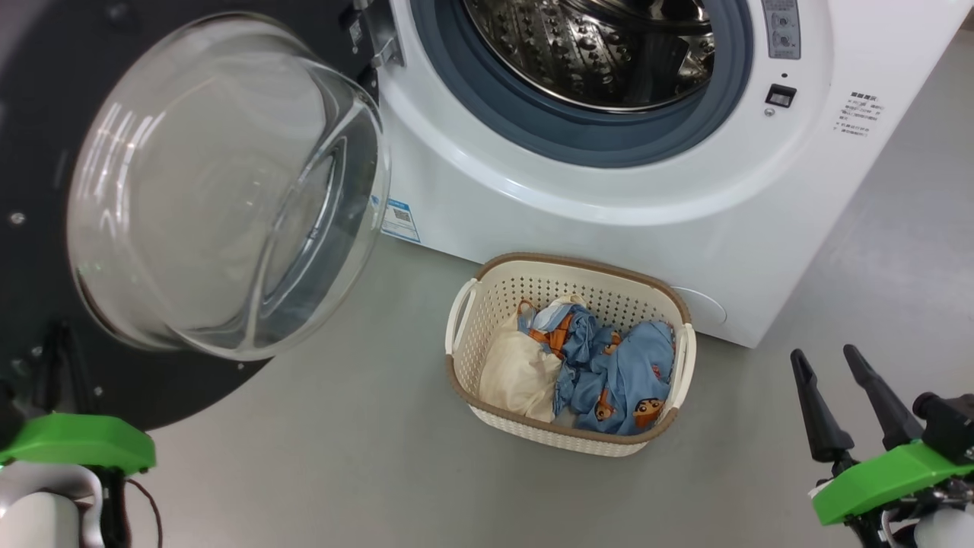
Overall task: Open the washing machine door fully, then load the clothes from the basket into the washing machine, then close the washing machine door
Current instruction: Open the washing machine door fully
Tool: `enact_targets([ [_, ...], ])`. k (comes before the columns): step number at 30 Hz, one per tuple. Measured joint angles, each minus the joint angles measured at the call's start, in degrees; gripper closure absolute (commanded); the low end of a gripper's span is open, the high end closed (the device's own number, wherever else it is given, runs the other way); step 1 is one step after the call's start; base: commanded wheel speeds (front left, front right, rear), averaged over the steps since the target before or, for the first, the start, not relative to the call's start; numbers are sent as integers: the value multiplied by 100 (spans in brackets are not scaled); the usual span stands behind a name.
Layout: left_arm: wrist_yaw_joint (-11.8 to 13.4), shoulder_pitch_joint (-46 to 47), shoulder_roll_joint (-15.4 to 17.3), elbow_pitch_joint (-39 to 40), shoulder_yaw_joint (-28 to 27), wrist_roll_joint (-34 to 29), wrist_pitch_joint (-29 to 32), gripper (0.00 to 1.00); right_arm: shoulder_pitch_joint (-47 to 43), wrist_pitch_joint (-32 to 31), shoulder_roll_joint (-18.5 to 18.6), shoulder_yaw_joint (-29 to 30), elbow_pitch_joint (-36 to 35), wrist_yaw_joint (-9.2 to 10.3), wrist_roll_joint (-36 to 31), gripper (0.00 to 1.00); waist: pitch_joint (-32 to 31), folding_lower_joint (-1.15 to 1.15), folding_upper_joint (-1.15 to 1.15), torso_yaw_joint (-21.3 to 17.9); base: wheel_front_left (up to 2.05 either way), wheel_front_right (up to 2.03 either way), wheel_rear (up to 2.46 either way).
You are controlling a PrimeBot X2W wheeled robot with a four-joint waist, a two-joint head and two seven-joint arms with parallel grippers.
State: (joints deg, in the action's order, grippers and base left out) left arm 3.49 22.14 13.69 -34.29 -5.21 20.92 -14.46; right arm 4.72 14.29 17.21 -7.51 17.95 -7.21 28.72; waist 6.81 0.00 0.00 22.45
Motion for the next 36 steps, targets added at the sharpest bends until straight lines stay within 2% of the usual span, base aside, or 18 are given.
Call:
enact_targets([
  [20, -91, 836, 332, -860, -994, -508, -15, 100, 398, 1, 255, -137, -38, -1, 0, 0, 527, 0, 0, -206, 0, 0, 0],
  [36, -101, 1294, 454, -1235, -1448, -795, -16, 100, 687, 1, 343, -194, -46, -1, 0, 0, 802, 0, 0, -253, 0, 0, 0],
])
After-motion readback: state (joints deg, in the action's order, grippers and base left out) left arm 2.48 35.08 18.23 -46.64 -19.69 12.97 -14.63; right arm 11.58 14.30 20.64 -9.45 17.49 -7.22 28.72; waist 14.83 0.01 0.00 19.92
